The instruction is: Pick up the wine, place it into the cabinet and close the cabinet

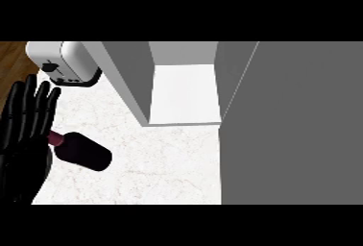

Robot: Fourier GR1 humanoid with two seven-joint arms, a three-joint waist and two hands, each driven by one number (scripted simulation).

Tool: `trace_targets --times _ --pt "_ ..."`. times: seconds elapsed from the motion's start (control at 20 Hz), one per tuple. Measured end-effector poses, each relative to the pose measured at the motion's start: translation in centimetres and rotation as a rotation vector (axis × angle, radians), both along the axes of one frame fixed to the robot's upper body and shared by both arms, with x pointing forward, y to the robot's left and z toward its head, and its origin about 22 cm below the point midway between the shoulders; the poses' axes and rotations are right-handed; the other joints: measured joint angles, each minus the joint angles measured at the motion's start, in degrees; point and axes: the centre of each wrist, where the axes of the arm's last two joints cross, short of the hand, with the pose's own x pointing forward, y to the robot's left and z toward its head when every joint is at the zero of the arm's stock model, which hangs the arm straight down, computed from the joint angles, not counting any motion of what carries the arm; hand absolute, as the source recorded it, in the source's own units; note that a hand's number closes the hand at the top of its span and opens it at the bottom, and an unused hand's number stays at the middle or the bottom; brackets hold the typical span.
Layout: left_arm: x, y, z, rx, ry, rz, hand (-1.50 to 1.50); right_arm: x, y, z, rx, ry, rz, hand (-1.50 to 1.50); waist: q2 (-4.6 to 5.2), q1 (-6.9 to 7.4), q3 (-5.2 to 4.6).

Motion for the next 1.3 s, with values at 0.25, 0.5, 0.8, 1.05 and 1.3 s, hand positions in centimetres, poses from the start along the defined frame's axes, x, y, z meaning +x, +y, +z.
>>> trace_targets --times 0.25,0.5,0.8,1.05,1.3 --pt "2.1 2.5 0.6 0.010 0.003 0.175 -1.50 -1.8 -0.1 -0.1 -0.004 -0.015 -0.038 -1.50 -0.01 0.50 -0.08" --pt "3.7 3.5 0.1 -0.236 0.107 0.295 -1.50 -3.1 0.6 -0.6 0.014 0.105 0.103 -1.50 -0.01 0.61 -0.16" --pt "6.4 3.2 0.9 -0.376 0.171 0.320 -1.50 -4.9 0.6 0.3 0.025 0.166 0.176 -1.50 -0.03 0.91 -0.14" --pt "7.0 2.0 1.1 -0.402 0.187 0.330 -1.50 -6.2 0.3 1.3 0.018 0.185 0.196 -1.50 -0.04 1.14 -0.12" --pt "7.5 1.6 2.0 -0.403 0.190 0.334 -1.50 -6.4 0.1 2.5 0.027 0.192 0.204 -1.50 -0.05 1.27 -0.12"
